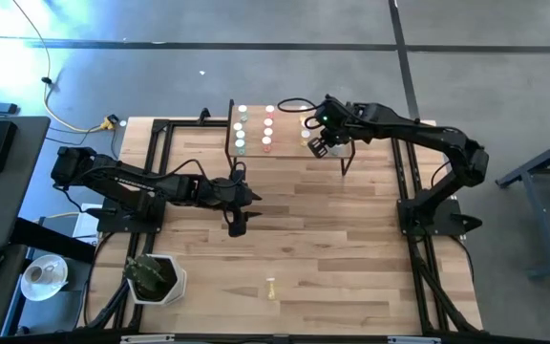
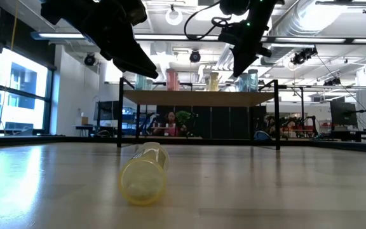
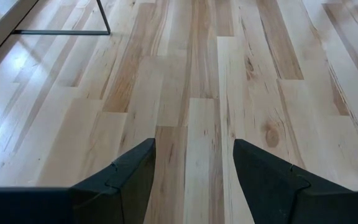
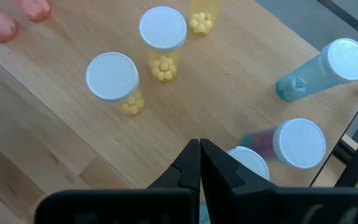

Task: Pick and place medicine bottles onto shelf by color
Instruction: Adjust the blue pill bottle on the shelf

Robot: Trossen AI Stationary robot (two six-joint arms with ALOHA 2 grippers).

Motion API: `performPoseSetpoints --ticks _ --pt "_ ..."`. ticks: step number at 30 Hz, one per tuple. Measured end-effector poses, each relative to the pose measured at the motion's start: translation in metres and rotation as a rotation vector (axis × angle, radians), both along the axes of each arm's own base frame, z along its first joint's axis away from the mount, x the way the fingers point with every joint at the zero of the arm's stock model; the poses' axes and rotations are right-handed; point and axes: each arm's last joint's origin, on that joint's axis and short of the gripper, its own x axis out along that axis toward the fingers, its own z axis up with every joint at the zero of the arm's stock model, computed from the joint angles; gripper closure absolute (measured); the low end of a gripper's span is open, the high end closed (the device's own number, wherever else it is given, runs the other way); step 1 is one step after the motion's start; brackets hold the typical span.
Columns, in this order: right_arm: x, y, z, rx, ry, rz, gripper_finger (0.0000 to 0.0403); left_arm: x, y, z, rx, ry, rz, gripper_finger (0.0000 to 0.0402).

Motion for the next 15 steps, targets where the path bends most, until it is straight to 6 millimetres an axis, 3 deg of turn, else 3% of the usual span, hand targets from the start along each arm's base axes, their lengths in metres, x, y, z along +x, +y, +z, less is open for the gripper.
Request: performPoseSetpoints --ticks 15 --pt "0.0046 -0.0009 0.0 -0.002 -0.028 0.043 0.0403 0.0 0.0 0.0 0.0 0.0 0.0 0.0195"
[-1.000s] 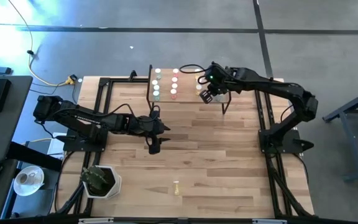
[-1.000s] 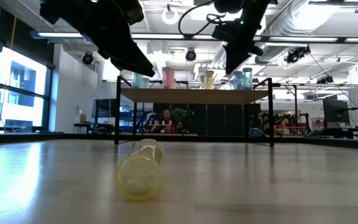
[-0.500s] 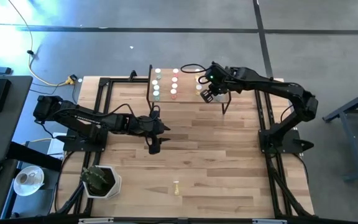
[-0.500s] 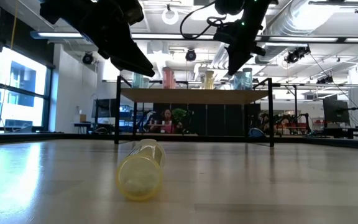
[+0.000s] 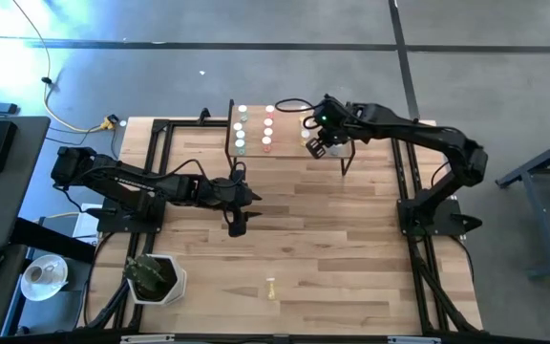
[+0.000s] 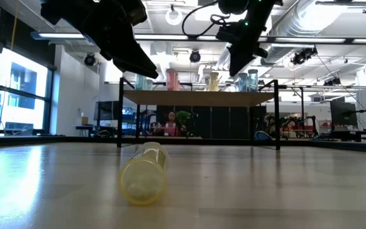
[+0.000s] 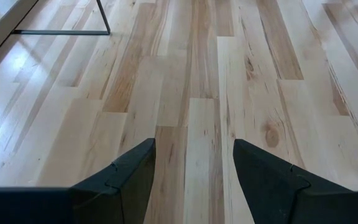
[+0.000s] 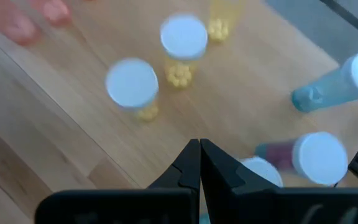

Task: Pick and place medicine bottles onto shelf by color
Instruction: Adjust the blue pill bottle on the shelf

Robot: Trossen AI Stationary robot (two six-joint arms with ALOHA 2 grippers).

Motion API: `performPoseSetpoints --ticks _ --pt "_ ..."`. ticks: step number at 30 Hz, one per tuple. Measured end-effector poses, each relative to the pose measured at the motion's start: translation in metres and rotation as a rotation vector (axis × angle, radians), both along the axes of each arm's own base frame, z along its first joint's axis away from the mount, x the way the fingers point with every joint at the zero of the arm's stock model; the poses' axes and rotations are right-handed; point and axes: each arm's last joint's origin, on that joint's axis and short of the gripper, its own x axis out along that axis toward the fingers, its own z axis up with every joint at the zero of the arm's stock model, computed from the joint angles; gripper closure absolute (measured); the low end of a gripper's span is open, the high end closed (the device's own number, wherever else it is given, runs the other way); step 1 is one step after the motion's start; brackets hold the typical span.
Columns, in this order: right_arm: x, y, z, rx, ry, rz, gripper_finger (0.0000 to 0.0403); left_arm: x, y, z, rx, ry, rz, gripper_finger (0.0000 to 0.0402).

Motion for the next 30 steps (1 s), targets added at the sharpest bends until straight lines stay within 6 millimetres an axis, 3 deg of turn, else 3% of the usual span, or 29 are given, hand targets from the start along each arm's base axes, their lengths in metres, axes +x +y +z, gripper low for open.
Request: performPoseSetpoints --ticks 7,30 --pt "0.004 -0.002 -0.011 0.022 0.061 -0.01 0.0403 0.0 0.0 0.0 0.0 0.0 0.0 0.0195" --pt "0.004 0.0 -0.012 0.007 0.077 -0.038 0.0403 0.0 0.0 0.0 0.0 -0.001 0.0 0.0195"
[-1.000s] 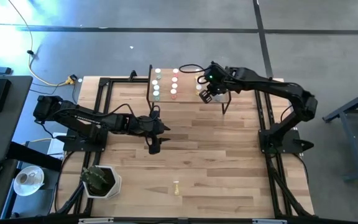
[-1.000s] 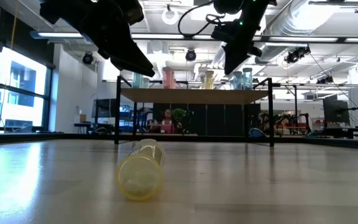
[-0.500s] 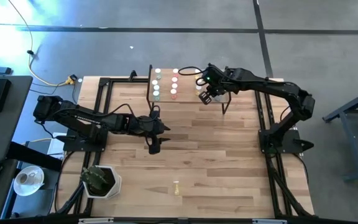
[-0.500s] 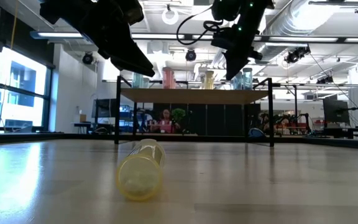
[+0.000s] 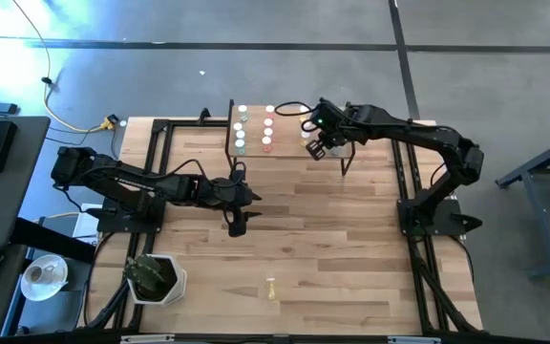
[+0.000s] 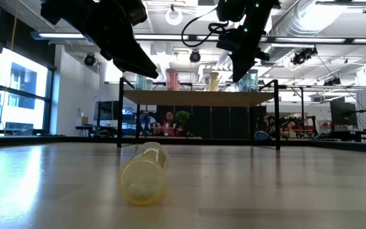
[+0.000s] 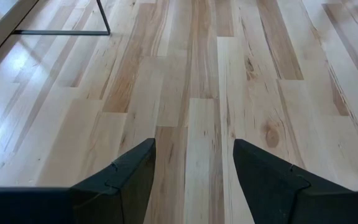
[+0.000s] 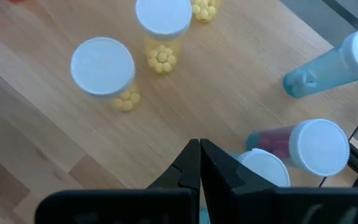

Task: Pick and place medicine bottles onto shelf by color
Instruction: Adjust the blue pill bottle on the shelf

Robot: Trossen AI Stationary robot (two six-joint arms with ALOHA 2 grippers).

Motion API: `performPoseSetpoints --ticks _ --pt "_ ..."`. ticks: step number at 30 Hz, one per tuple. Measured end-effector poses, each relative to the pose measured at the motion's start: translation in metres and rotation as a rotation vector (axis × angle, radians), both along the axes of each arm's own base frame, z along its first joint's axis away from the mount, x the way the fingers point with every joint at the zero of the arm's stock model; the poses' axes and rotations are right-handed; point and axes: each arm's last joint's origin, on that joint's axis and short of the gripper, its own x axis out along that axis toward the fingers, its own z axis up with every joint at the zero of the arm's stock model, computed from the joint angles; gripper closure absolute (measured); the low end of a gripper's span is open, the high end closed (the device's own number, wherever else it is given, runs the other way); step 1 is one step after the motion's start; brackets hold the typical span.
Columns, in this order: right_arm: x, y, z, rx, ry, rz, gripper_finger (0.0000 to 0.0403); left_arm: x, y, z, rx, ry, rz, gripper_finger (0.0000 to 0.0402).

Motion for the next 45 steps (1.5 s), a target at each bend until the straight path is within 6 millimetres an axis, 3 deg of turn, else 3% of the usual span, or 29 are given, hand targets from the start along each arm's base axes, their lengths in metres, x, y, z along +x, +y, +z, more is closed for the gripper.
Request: performPoseSetpoints --ticks 32,45 --pt "-0.0026 0.0063 -0.0016 -0.011 0.048 -0.047 0.0403 0.0 0.0001 0.0 0.0 0.0 0.0 0.0195" --pt "0.0018 0.0052 0.0002 -0.021 0.015 0.011 0.0403 0.0 0.0001 0.0 0.0 0.0 0.0 0.0195"
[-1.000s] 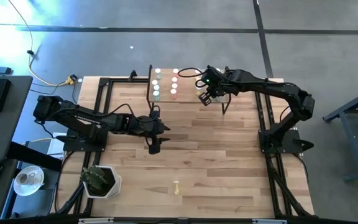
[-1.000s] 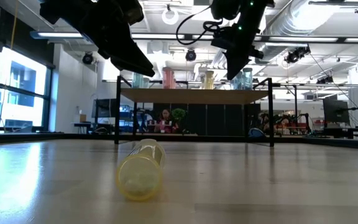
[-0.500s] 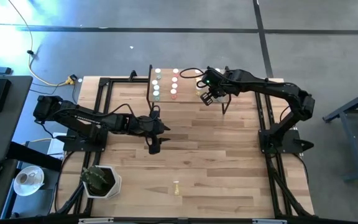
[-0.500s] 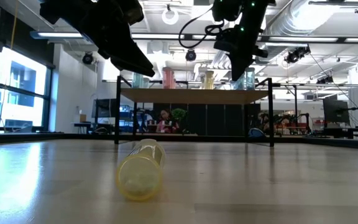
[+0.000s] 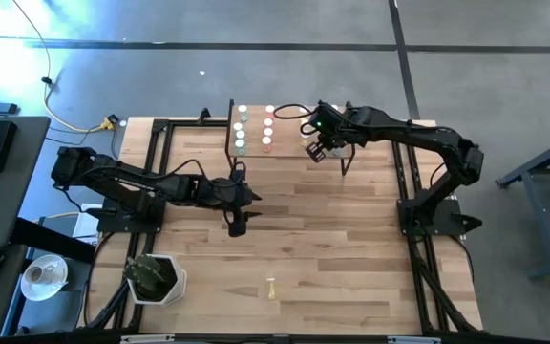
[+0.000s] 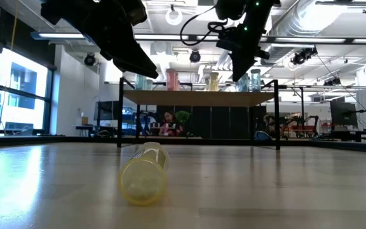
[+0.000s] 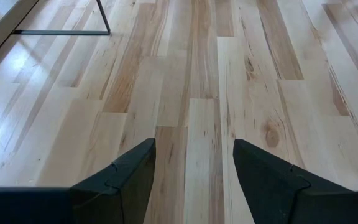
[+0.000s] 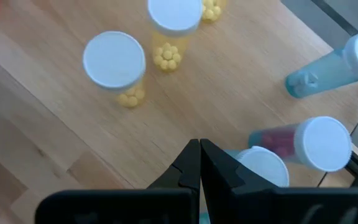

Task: Pick and place medicine bottles onto shelf by color
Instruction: Adjust the blue pill bottle on the shelf

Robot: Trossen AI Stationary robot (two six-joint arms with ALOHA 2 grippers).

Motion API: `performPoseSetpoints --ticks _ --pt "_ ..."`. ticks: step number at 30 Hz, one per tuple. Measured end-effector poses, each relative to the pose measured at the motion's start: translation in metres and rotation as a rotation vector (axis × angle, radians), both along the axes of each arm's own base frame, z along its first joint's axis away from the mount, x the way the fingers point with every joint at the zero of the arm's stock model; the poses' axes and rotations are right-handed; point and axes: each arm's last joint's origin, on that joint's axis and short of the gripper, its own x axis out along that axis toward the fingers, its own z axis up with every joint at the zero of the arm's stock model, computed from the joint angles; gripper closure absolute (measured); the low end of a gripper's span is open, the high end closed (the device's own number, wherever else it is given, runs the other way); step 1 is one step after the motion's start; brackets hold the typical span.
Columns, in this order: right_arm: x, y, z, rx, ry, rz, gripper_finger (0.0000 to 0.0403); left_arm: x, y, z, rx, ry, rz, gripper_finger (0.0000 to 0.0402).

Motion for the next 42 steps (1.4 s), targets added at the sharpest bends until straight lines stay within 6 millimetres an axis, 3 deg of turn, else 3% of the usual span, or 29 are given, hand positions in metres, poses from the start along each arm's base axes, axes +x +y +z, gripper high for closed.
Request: performPoseSetpoints --ticks 9,18,27,31,42 --pt "0.001 0.004 0.001 0.021 -0.006 0.022 0.0403 0.0 0.0 0.0 0.0 0.0 0.0 0.0195" --pt "0.005 0.015 0.047 -0.05 -0.061 0.046 0.0403 0.0 0.0 0.0 0.0 0.0 0.0 0.0195" --pt "0.02 0.001 0.066 -0.041 0.024 0.082 0.0403 0.0 0.0 0.0 0.0 0.0 0.0 0.0195" --pt "0.028 -0.003 0.066 -0.019 0.095 0.092 0.0403 0.0 0.0 0.0 0.0 0.001 0.0 0.0195" --pt "0.04 -0.006 0.04 0.084 0.202 0.096 0.0403 0.0 0.0 -0.001 0.0 0.008 0.0 0.0195"
